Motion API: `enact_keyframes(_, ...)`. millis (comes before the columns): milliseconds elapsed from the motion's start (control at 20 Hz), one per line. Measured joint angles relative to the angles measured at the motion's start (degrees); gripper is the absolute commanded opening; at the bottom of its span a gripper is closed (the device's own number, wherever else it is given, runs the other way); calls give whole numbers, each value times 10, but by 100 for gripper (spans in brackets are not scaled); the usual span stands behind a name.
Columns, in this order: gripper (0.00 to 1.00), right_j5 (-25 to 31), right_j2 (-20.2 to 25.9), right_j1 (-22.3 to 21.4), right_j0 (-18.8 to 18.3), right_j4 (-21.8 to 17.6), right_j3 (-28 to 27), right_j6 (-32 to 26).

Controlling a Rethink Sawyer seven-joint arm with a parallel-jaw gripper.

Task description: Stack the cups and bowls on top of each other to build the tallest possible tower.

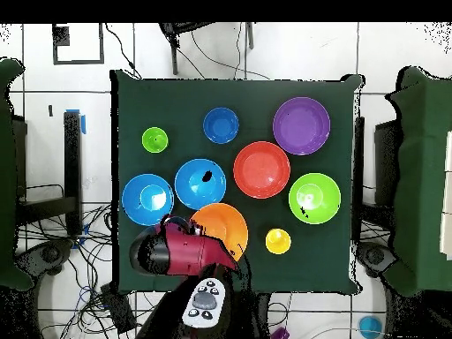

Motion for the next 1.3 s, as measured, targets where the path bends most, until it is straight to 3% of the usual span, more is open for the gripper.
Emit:
enact_keyframes(450, 0, 67, -2, -55, 7, 0, 0, 0)
enact_keyframes(1300, 0, 146, -11, -102, 29, -1, -4, 0)
